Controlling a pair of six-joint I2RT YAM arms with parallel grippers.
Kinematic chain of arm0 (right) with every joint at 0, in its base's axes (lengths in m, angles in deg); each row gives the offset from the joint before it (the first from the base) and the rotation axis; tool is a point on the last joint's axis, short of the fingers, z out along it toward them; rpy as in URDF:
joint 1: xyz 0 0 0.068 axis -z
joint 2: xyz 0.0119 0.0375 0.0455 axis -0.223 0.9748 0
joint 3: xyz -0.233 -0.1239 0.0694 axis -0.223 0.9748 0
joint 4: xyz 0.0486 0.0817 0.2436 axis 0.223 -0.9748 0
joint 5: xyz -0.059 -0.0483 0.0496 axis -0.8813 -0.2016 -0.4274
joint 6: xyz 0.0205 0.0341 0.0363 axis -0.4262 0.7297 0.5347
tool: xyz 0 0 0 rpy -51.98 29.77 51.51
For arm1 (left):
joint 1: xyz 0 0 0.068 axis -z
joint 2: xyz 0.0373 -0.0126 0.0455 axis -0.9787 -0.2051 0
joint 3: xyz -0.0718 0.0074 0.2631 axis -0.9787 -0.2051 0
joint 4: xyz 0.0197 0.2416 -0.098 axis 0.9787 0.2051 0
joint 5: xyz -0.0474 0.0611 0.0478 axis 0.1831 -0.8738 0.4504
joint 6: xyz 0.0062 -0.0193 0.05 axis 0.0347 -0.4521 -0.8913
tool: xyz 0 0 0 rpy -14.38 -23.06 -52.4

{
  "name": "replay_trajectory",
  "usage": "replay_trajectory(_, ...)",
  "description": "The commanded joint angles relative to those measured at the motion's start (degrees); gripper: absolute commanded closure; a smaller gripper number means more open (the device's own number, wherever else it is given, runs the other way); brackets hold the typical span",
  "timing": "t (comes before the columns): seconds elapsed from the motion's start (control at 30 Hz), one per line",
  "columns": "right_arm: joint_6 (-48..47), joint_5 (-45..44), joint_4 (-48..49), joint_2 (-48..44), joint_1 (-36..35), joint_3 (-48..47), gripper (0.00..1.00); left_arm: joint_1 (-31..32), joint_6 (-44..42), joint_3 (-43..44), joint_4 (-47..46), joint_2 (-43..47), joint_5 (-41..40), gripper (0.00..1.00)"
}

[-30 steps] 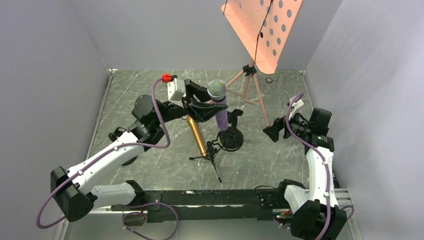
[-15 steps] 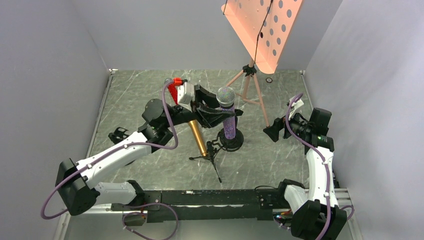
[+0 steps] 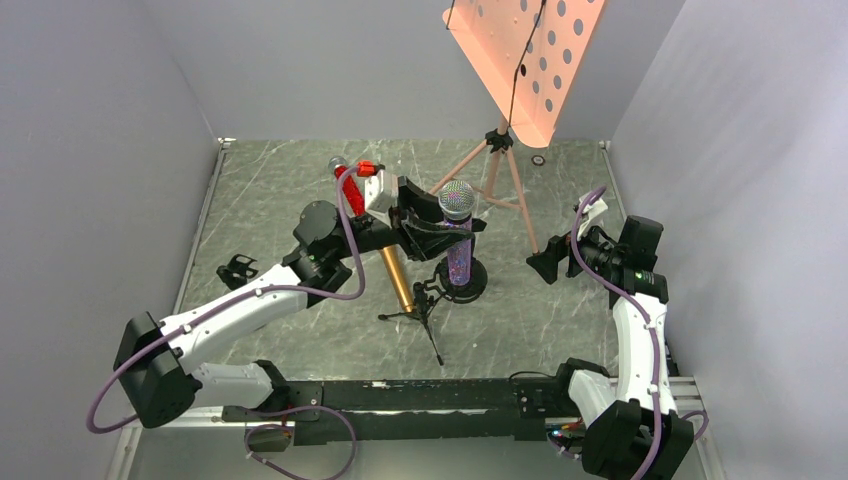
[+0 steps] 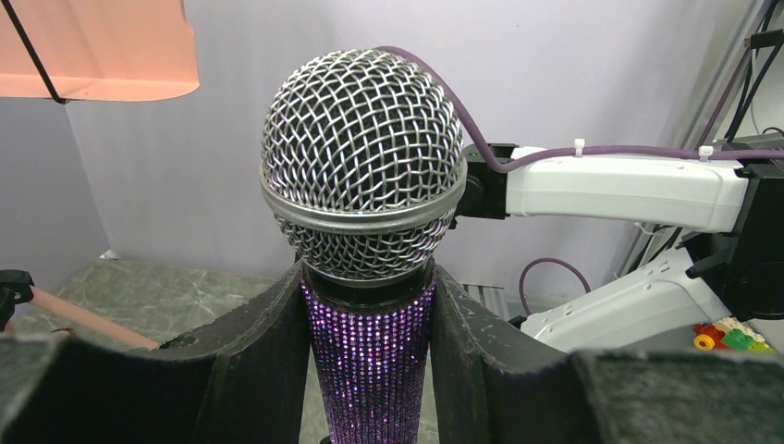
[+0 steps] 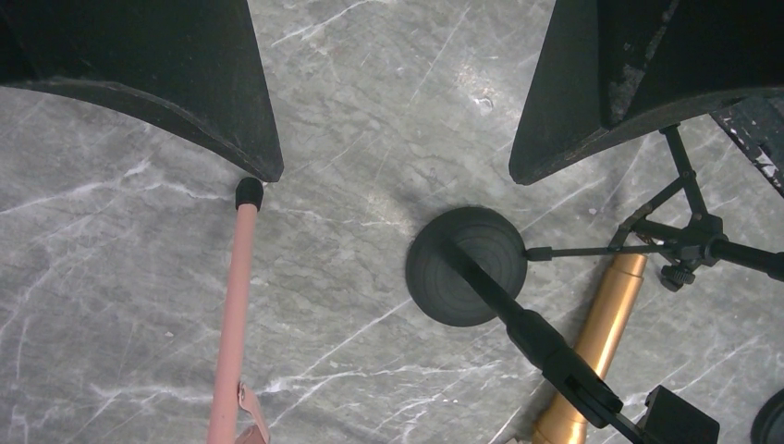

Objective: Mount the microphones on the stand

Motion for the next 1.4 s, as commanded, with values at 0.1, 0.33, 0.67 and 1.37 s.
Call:
replay_trajectory(0.1, -1.15, 0.22, 1.90, -0.52, -0.31, -0.48, 0.00, 0.34, -2.13, 1.76, -3.21, -0.79, -1.84, 1.00)
replay_trajectory(0.33, -1.18, 0.30, 1.81, -0.60, -0.35, -0.56, 0.00, 0.33, -5.28, 1.76, -0.10, -1.14, -2.65, 1.00)
replay_trajectory(0.67, -1.27, 0.39, 1.73, -0.45, -0.27, -0.48, 0.00, 0.40, -8.53, 1.68, 2.78, -2.60, -1.95, 1.00)
replay_trajectory(1.37, -1.23, 0.47, 1.90, 0.04, -0.30, -0.39, 0.00, 0.35, -15.04, 0.22, 16.37, -1.72, 3.89, 1.00)
